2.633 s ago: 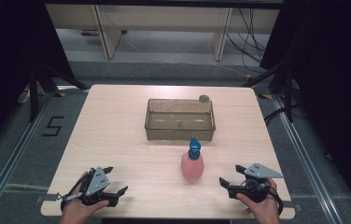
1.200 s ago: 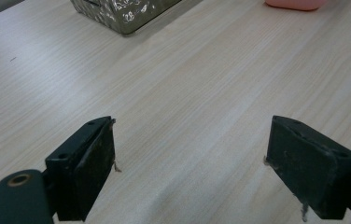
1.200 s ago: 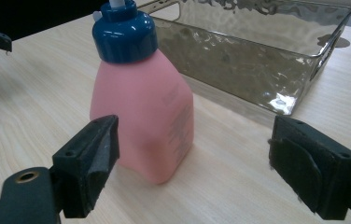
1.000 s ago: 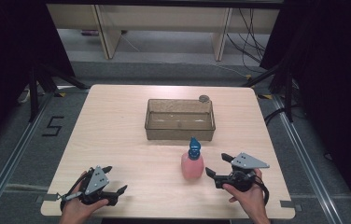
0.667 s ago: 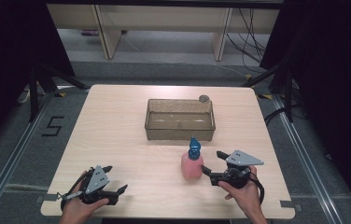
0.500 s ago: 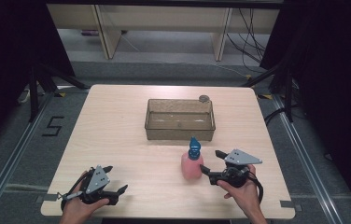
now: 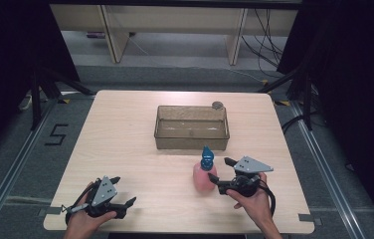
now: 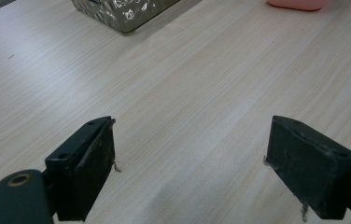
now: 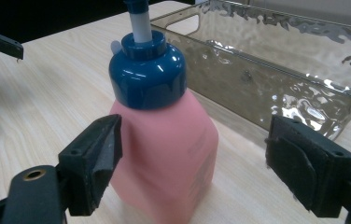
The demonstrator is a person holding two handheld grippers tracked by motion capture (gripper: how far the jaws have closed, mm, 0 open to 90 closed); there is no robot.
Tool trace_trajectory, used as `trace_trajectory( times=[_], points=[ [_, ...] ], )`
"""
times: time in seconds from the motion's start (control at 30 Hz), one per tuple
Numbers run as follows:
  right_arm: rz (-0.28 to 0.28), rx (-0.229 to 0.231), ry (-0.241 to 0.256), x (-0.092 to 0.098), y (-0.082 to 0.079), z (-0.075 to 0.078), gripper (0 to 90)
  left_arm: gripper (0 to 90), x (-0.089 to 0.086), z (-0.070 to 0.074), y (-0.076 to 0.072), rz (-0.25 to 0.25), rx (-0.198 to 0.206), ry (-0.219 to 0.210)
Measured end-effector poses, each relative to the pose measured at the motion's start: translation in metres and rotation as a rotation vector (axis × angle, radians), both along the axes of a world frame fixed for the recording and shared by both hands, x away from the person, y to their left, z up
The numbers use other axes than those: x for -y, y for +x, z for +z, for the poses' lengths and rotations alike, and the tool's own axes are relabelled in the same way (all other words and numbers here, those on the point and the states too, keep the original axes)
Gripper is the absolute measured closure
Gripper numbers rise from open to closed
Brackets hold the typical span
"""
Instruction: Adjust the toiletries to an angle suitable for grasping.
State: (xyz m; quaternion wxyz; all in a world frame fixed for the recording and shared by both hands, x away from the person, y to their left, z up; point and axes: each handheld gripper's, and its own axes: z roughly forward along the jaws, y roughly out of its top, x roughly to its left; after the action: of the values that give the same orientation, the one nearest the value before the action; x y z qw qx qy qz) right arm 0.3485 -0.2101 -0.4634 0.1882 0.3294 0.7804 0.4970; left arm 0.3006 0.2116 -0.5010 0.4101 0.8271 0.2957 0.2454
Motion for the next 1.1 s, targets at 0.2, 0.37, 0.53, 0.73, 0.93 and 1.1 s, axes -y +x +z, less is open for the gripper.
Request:
trace_trajectory(
  times=[0.2,0.37,0.53,0.73,0.93,1.1],
  points=[
    [0.023,-0.023,0.047,-0.008,-0.001,0.003,22.1,15.0,0.000,0.000,0.000,-0.005,-0.005,0.005],
    [0.045,0.012,0.038,-0.012,0.002,0.004,23.1,14.9,-0.001,0.001,-0.001,-0.005,-0.001,0.025],
    [0.048,0.023,0.040,-0.018,0.004,0.006,24.7,14.9,-0.001,0.001,-0.001,-0.005,0.000,0.007],
    [0.060,0.030,0.046,-0.022,0.006,0.005,26.0,15.0,-0.002,0.001,-0.001,-0.012,-0.003,0.022],
    [0.077,0.022,0.055,-0.025,0.008,0.005,29.9,14.9,0.000,0.000,-0.001,-0.009,-0.003,-0.008],
    [0.094,0.023,0.064,-0.029,0.010,0.006,33.7,15.0,0.000,0.001,-0.002,-0.013,-0.006,-0.007]
  ],
)
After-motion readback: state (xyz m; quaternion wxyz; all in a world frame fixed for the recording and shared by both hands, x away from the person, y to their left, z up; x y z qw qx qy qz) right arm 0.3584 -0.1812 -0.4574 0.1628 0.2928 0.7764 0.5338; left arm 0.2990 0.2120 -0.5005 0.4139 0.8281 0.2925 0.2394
